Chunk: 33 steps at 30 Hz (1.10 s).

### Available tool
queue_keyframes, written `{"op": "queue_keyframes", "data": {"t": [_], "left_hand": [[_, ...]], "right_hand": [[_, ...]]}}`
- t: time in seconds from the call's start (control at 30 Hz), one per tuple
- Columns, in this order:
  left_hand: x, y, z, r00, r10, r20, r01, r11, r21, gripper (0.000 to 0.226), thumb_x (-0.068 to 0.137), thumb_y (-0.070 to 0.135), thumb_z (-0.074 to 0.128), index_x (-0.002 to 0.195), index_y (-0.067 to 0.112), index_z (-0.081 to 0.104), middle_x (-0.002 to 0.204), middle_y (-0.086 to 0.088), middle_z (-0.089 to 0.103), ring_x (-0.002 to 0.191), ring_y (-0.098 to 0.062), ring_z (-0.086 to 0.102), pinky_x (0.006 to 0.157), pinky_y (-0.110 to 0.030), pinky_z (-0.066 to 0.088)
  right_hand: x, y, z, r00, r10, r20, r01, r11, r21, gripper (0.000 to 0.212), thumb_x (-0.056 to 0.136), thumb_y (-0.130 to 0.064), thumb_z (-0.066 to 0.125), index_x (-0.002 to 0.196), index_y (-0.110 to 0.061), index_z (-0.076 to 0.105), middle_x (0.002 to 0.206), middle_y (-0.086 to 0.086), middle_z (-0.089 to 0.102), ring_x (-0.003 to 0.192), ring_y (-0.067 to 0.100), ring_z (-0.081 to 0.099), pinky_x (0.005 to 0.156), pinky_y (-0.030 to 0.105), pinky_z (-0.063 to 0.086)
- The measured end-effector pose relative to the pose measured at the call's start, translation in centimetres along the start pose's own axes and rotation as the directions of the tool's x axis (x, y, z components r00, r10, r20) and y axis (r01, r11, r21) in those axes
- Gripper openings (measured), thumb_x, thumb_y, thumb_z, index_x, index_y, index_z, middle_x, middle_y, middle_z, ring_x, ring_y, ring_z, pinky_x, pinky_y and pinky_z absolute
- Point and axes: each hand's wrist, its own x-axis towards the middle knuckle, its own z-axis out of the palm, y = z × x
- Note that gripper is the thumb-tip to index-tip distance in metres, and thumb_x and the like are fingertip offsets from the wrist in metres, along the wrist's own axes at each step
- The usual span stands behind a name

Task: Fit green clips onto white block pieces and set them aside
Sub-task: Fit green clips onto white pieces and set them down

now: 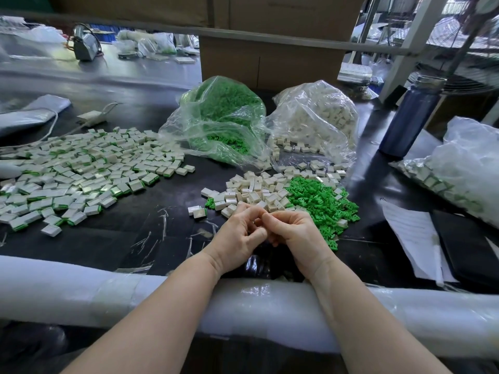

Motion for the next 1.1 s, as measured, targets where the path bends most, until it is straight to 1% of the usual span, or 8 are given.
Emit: {"op": "queue_keyframes", "data": {"t": [0.1,0.2,0.33,0.57,0.67,0.9,0.97,1.1], "left_hand": [[-0.02,0.01,-0.02,1.0,0.001,0.0,-0.001,1.0,-0.007,0.027,0.085,-0.005,0.05,0.079,0.021,0.055,0.099,-0.011,0.044,0.074,-0.013,0.047,0.07,-0.009,0.04],[0.01,-0.03,-0.02,1.0,0.004,0.004,-0.004,1.0,0.013,0.019,0.085,-0.004,0.052,0.083,0.014,0.057,0.099,-0.01,0.043,0.074,-0.009,0.045,0.07,-0.006,0.038],[0.05,-0.09,-0.01,1.0,0.005,0.006,-0.005,0.999,0.033,0.015,0.085,-0.004,0.052,0.086,0.01,0.056,0.101,-0.015,0.044,0.077,-0.011,0.044,0.07,-0.006,0.038],[-0.01,-0.18,-0.05,1.0,0.007,0.01,-0.007,0.999,0.045,0.015,0.085,-0.003,0.053,0.086,0.012,0.056,0.103,-0.017,0.045,0.079,-0.016,0.046,0.075,-0.017,0.041],[0.03,-0.23,-0.06,1.0,0.006,0.013,-0.006,0.999,0.05,0.016,0.085,-0.003,0.053,0.086,0.012,0.056,0.103,-0.016,0.045,0.079,-0.017,0.046,0.074,-0.016,0.041],[-0.06,-0.18,-0.09,1.0,0.008,-0.003,-0.008,1.0,0.015,0.025,0.085,-0.004,0.052,0.08,0.021,0.054,0.101,-0.012,0.045,0.077,-0.013,0.047,0.072,-0.011,0.041],[-0.03,-0.15,-0.06,1.0,0.004,0.005,-0.004,1.0,0.012,0.024,0.085,-0.004,0.052,0.08,0.02,0.054,0.103,-0.014,0.045,0.079,-0.015,0.049,0.074,-0.015,0.043],[0.02,-0.22,0.01,1.0,0.004,0.013,-0.005,0.999,0.043,0.026,0.085,-0.004,0.054,0.079,0.022,0.053,0.101,-0.013,0.045,0.078,-0.014,0.046,0.071,-0.013,0.04]], "right_hand": [[-0.02,-0.06,-0.08,1.0,0.008,0.02,-0.008,1.0,0.001,0.019,0.088,-0.01,0.058,0.082,0.004,0.069,0.065,0.012,0.054,0.054,0.012,0.047,0.052,0.019,0.039],[0.0,-0.06,-0.06,1.0,0.009,-0.002,-0.009,1.0,-0.013,0.018,0.087,-0.009,0.059,0.081,0.004,0.069,0.058,0.008,0.054,0.05,0.009,0.045,0.048,0.016,0.037],[-0.05,-0.05,0.04,1.0,0.014,-0.02,-0.014,1.0,0.001,0.017,0.086,-0.008,0.06,0.076,0.002,0.069,0.058,0.008,0.053,0.049,0.01,0.044,0.047,0.017,0.036],[-0.03,-0.04,0.08,1.0,0.006,-0.006,-0.005,0.999,0.054,0.017,0.086,-0.005,0.06,0.072,0.001,0.068,0.051,0.003,0.056,0.043,0.004,0.047,0.044,0.013,0.037],[-0.08,-0.08,0.01,1.0,0.007,-0.005,-0.007,0.997,0.074,0.016,0.086,-0.004,0.06,0.072,0.001,0.068,0.049,0.001,0.057,0.043,0.003,0.048,0.043,0.013,0.038],[-0.19,-0.15,-0.06,1.0,0.005,0.025,-0.005,1.0,0.02,0.018,0.087,-0.011,0.059,0.081,0.002,0.069,0.059,0.007,0.056,0.053,0.01,0.046,0.052,0.017,0.039],[-0.19,-0.23,-0.03,1.0,0.013,0.014,-0.014,1.0,0.011,0.018,0.087,-0.01,0.059,0.082,0.004,0.069,0.059,0.009,0.055,0.053,0.01,0.045,0.051,0.017,0.037],[-0.17,-0.28,0.13,1.0,0.024,-0.02,-0.024,1.0,0.011,0.015,0.086,-0.005,0.059,0.075,0.002,0.068,0.055,0.007,0.052,0.047,0.008,0.042,0.047,0.016,0.034]]}}
